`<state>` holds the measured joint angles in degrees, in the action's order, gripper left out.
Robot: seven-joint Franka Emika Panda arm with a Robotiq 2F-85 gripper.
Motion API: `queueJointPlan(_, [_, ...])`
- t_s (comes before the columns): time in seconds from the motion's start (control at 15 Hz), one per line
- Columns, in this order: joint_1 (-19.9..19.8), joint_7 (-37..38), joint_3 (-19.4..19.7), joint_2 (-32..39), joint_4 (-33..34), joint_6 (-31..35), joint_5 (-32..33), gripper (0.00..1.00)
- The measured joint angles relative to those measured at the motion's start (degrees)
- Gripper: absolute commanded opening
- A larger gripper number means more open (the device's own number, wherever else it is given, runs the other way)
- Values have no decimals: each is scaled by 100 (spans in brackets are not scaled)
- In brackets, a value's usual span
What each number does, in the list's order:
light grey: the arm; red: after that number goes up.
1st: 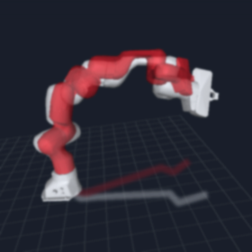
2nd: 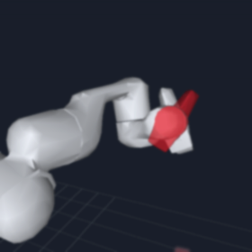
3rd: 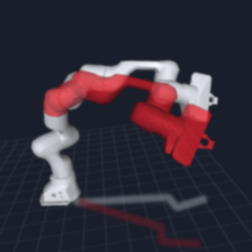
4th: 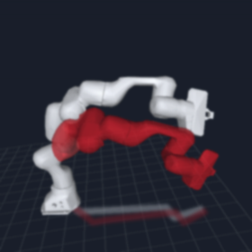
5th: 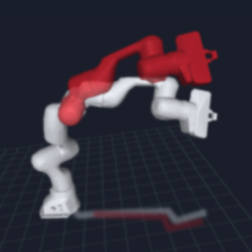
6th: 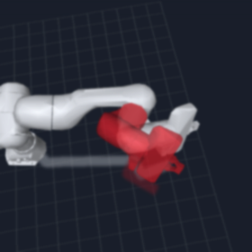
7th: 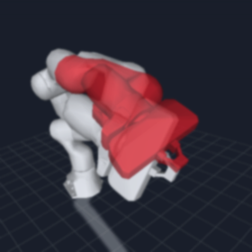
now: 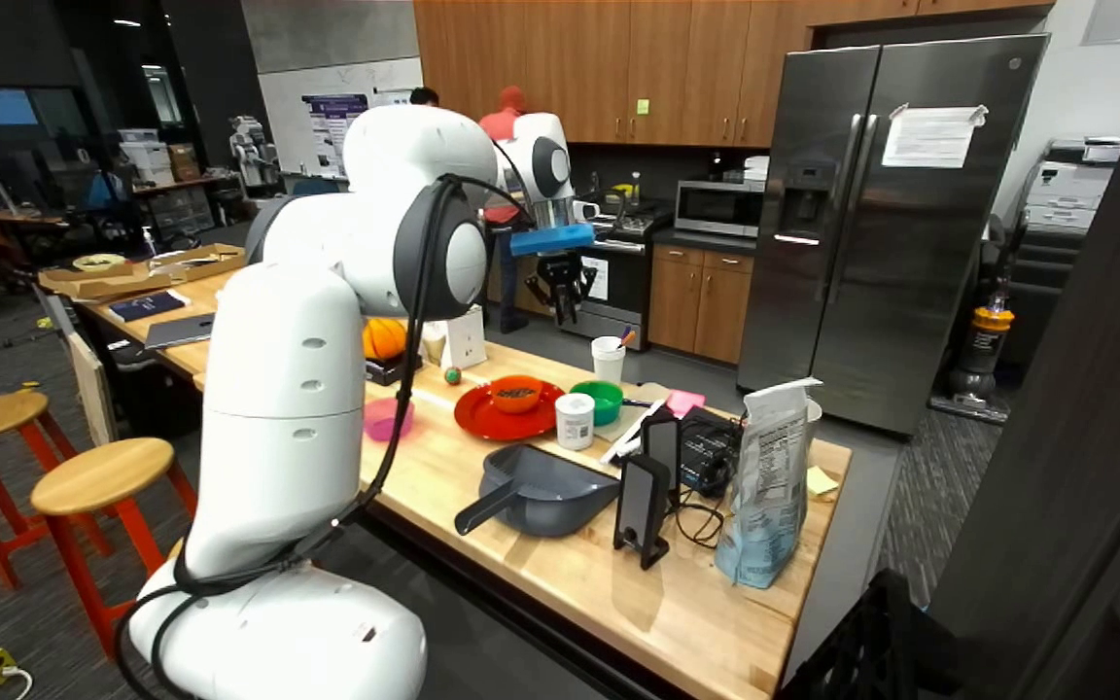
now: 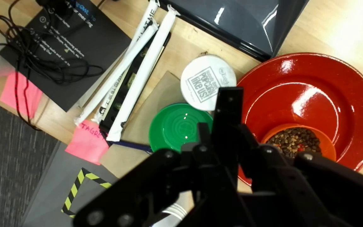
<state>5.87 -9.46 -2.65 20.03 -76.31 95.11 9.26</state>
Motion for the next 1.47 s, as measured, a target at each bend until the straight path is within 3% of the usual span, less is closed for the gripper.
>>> queueJointPlan(0.73, [-157, 642, 66, -860, -1767, 424, -35, 6])
queueJointPlan(1.47, [-222, 354, 67, -814, -2060, 107, -35, 6])
